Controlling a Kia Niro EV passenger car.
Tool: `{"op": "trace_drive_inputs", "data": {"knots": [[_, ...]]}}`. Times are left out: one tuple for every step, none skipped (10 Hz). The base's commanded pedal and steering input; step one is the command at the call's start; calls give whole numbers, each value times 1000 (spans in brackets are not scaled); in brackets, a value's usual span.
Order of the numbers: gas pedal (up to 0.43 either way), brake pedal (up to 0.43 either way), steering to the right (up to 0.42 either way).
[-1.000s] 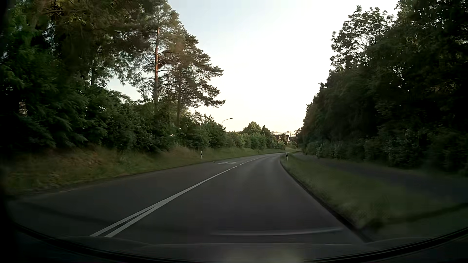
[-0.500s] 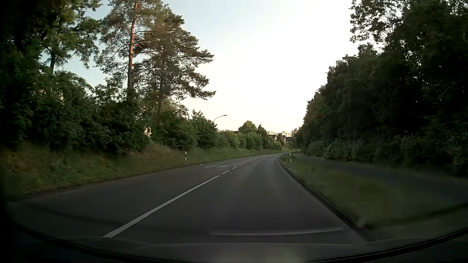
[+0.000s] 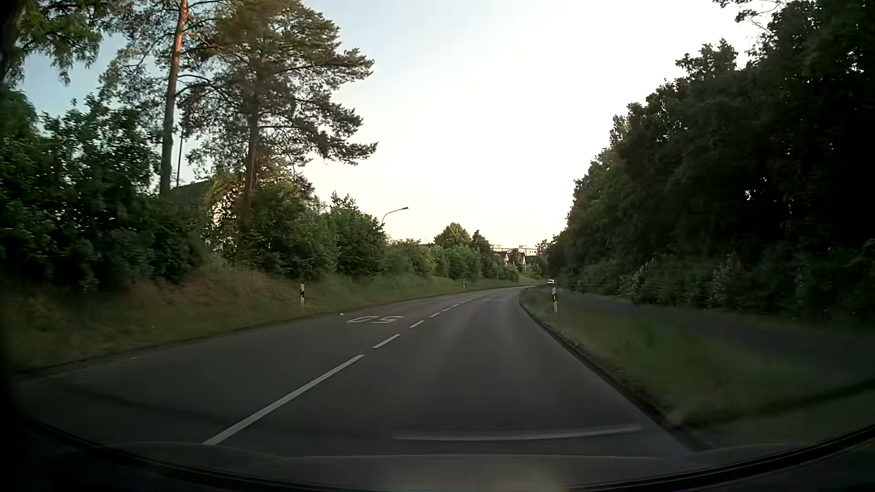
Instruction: Follow the waypoints while adhering to traffic rules and regulations
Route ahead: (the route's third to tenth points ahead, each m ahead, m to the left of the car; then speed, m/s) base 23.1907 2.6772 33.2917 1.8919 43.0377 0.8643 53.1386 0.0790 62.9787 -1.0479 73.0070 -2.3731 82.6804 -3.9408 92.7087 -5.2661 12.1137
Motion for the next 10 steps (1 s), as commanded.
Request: {"op": "trace_drive_inputs", "data": {"knots": [[28, 30, 14], [28, 30, 14], [28, 30, 14], [28, 30, 13], [28, 30, 12], [28, 30, 12], [28, 30, 12], [28, 30, 12], [28, 24, 11], [28, 30, 11]]}}
